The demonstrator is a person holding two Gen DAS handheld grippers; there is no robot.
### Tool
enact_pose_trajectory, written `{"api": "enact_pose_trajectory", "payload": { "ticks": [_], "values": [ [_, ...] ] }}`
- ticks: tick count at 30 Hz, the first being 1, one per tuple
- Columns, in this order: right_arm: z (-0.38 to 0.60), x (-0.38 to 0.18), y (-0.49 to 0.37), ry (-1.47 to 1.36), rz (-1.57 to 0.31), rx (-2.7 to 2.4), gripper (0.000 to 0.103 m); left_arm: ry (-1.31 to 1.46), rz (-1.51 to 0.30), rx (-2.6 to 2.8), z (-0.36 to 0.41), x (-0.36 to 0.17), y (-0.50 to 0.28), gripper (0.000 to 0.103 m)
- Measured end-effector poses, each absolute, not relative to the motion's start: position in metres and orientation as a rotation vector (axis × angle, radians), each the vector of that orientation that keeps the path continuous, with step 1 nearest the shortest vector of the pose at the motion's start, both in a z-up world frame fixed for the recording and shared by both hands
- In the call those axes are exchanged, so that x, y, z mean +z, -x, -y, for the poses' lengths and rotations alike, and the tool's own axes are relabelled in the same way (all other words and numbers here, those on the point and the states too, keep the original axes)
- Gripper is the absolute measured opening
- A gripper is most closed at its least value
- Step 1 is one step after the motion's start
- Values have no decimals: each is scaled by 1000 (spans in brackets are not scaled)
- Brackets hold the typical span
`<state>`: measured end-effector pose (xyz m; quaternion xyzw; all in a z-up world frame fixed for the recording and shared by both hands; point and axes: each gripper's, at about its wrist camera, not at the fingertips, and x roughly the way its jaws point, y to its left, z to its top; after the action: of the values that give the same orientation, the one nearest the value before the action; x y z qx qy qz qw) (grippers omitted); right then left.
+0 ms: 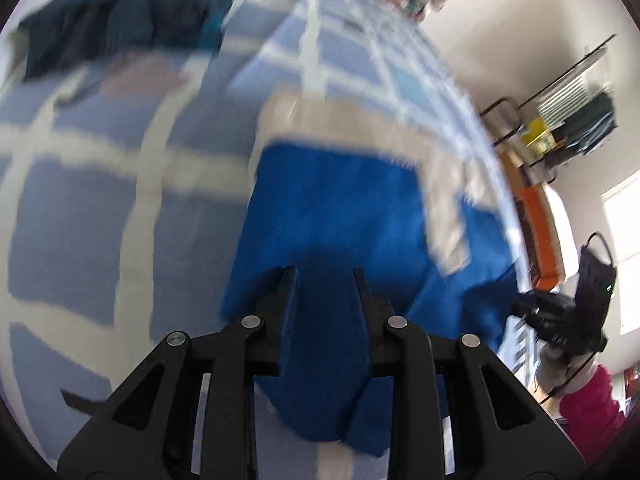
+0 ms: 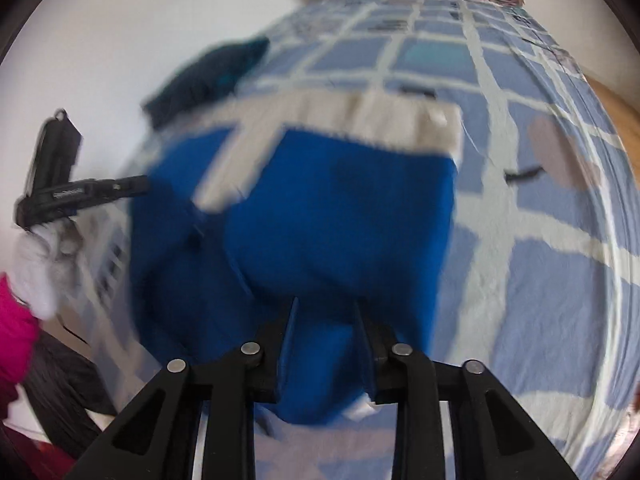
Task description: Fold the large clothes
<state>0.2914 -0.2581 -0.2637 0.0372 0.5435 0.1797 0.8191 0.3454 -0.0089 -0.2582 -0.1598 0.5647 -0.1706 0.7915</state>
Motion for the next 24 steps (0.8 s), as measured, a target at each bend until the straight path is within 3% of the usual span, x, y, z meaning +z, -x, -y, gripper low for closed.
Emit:
{"api": "enact_pose_trajectory", "payload": {
  "ticks": [3, 6, 9, 11, 12, 13, 19, 24],
  "values": [
    [271, -282, -289, -130, -1198, 386, 24, 340, -1226, -362, 11, -280, -338, 26],
    [275, -281, -284, -113, -1213, 384, 24, 291, -1237, -369, 14, -273, -333, 26],
    [284, -268, -274, -102, -1200, 376, 27, 412, -1249, -380, -5, -259, -330, 26],
    [299, -252, -267, -154, -1121, 374, 41, 494, -1182, -373, -23, -246, -331, 41],
    [307, -248, -265, -181, -1087, 368, 59, 531, -1149, -358, -33, -242, -332, 63],
    [317, -243, -264, -222, -1045, 361, 71, 568, -1128, -340, -41, -240, -334, 74],
    [342, -265, -288, -432, -1057, 373, 70, 900, -1155, -349, -79, -270, -359, 74],
    [342, -289, -306, -556, -1084, 411, 69, 983, -1204, -394, -74, -293, -374, 74]
  ]
}}
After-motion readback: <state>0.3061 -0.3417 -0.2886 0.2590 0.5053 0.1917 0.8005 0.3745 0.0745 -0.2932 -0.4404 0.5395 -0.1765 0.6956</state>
